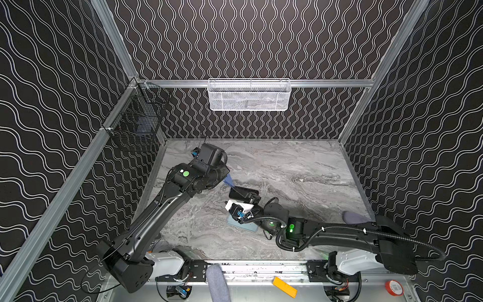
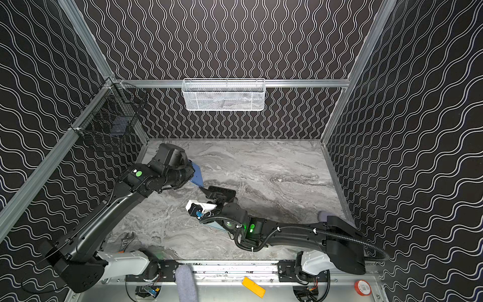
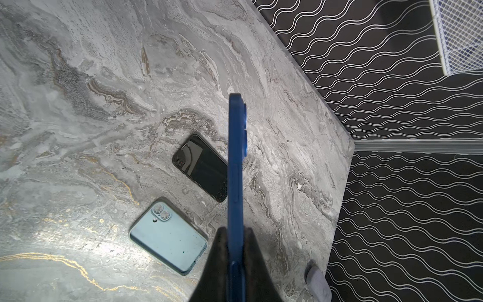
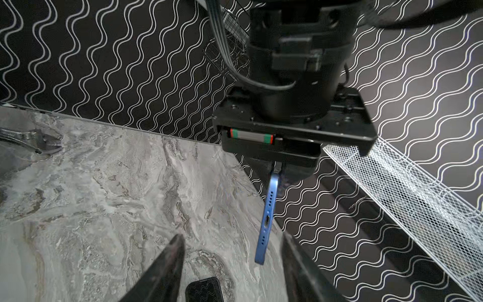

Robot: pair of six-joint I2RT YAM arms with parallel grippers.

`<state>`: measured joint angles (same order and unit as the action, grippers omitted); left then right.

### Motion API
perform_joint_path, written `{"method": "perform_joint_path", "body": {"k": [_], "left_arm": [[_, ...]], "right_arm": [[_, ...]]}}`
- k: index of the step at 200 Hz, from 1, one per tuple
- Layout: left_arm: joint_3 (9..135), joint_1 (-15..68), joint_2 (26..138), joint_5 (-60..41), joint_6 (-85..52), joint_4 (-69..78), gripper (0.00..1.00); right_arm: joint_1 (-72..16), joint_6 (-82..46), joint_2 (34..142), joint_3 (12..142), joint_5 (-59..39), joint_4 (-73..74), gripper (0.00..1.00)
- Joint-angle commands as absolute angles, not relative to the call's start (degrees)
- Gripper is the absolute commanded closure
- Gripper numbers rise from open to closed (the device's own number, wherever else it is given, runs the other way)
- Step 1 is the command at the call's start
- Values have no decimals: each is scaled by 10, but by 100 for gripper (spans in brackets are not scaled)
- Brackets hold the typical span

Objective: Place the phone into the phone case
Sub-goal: 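Grasp the blue phone's edge with the right gripper beside the left gripper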

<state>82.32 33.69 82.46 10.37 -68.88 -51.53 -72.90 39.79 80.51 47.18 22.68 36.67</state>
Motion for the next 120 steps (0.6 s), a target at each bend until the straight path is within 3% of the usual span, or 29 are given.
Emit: {"method": "perform_joint_path", "body": {"k": [1, 83, 120], "left_arm": [[819, 340, 821, 111, -704, -490, 100], [792, 353, 801, 109, -724, -472, 100], [789, 361, 803, 112, -730, -472, 100]], "right_arm": [[-725, 381, 809, 480, 246, 409, 46], [-707, 359, 844, 498, 238, 405, 55], [-706, 356, 851, 503, 242, 416, 77]]}}
